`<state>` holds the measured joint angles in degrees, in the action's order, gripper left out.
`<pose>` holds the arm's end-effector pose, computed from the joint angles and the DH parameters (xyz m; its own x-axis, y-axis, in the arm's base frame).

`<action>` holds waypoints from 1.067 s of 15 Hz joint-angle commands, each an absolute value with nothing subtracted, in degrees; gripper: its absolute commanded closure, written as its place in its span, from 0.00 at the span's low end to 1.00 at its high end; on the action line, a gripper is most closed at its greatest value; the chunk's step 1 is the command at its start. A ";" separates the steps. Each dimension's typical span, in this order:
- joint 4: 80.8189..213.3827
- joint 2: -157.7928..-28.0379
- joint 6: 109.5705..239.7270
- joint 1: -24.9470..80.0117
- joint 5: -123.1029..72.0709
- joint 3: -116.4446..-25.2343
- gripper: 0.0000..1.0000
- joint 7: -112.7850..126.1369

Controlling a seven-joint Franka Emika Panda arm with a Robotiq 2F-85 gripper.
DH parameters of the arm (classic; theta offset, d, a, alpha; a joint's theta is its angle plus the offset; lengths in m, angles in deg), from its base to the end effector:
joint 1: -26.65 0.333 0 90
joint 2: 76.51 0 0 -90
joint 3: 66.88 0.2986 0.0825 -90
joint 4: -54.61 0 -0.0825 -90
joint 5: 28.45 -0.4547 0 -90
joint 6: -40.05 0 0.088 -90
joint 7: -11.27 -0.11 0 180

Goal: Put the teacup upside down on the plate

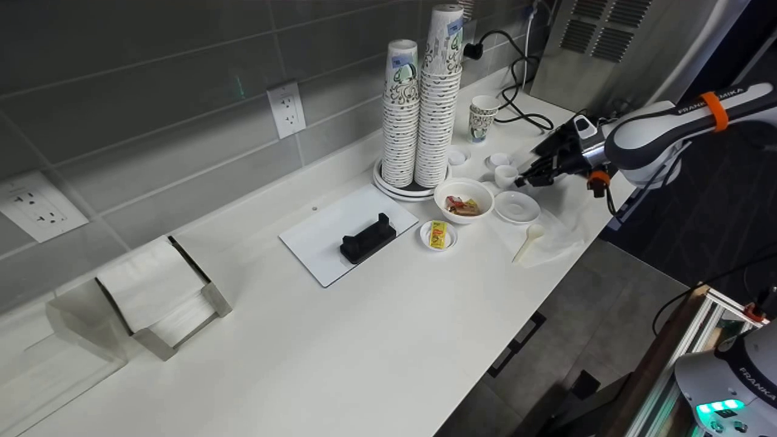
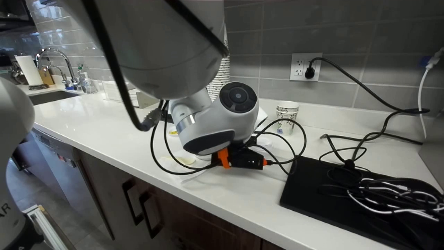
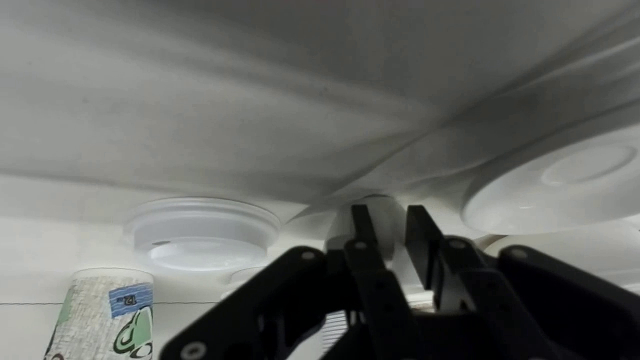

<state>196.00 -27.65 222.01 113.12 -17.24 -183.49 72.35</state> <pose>0.5065 -0.1637 0.1320 0.6496 0.3014 0.6980 0.4584 -0.8877 -0.0433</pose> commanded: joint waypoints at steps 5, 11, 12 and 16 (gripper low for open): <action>195.75 -30.42 220.96 113.26 -14.88 -183.51 0.97 70.12; 197.09 -29.70 217.79 106.20 -15.17 -175.55 0.97 68.82; 197.15 -29.06 215.29 104.10 -15.54 -173.22 0.97 68.23; 195.95 -25.77 198.23 95.82 -18.47 -164.63 0.97 64.55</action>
<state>196.47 -29.10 208.70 101.74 -17.10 -170.30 67.18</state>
